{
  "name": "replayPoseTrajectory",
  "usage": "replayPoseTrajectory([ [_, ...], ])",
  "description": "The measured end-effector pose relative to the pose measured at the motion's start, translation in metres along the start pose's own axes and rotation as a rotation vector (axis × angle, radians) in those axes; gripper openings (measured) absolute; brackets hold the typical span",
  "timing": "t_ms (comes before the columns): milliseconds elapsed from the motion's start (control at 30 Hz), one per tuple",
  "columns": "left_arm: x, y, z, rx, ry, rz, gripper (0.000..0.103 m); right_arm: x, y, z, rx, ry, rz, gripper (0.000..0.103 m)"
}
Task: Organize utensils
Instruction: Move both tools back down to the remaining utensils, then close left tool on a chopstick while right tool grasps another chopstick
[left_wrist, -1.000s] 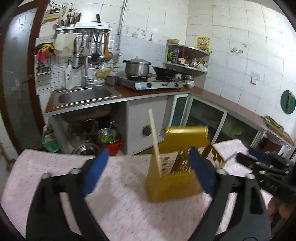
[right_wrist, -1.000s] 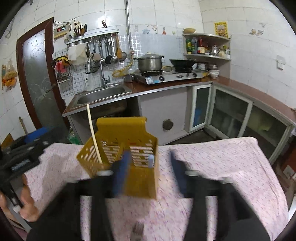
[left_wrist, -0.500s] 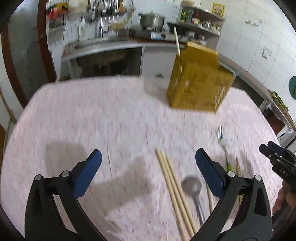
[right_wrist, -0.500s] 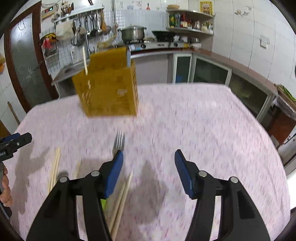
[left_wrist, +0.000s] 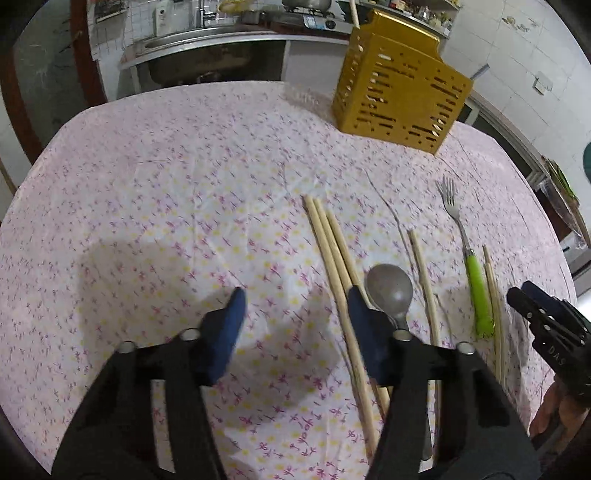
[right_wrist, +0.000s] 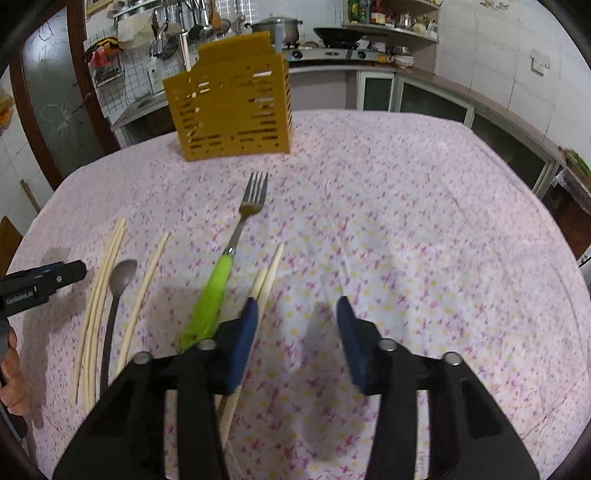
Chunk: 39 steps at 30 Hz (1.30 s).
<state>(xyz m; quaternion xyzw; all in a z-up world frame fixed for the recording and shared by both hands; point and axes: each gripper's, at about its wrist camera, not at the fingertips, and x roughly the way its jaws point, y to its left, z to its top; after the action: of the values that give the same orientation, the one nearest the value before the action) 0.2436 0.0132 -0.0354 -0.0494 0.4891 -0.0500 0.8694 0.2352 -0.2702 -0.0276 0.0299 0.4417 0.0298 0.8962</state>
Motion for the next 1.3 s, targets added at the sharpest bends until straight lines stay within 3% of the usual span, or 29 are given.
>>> replayPoseTrajectory([
  [200, 0.007, -0.009, 0.003, 0.012, 0.034, -0.01, 0.029, 0.007, 0.003, -0.003, 0.01, 0.027, 0.028, 0.032],
  [567, 0.021, -0.011, 0.008, -0.006, 0.044, 0.006, 0.031, 0.014, 0.006, -0.003, 0.038, 0.043, 0.049, 0.032],
  [667, 0.026, -0.012, 0.012, -0.007, 0.052, 0.012, 0.042, 0.015, 0.007, -0.002, 0.04, 0.046, 0.048, 0.032],
  [800, 0.031, -0.014, 0.015, 0.0, 0.062, 0.024, 0.045, 0.017, 0.008, 0.002, 0.035, 0.061, 0.039, 0.033],
  [1033, 0.033, -0.017, 0.015, 0.01, 0.071, 0.042, 0.046, 0.024, 0.006, 0.01, 0.021, 0.121, 0.003, 0.048],
  [1200, 0.04, -0.024, 0.023, 0.016, 0.093, 0.092, 0.045, 0.031, 0.014, 0.015, 0.0, 0.125, -0.036, 0.05],
  [1300, 0.042, -0.028, 0.025, 0.028, 0.092, 0.113, 0.044, 0.032, 0.015, 0.016, -0.003, 0.116, -0.05, 0.042],
])
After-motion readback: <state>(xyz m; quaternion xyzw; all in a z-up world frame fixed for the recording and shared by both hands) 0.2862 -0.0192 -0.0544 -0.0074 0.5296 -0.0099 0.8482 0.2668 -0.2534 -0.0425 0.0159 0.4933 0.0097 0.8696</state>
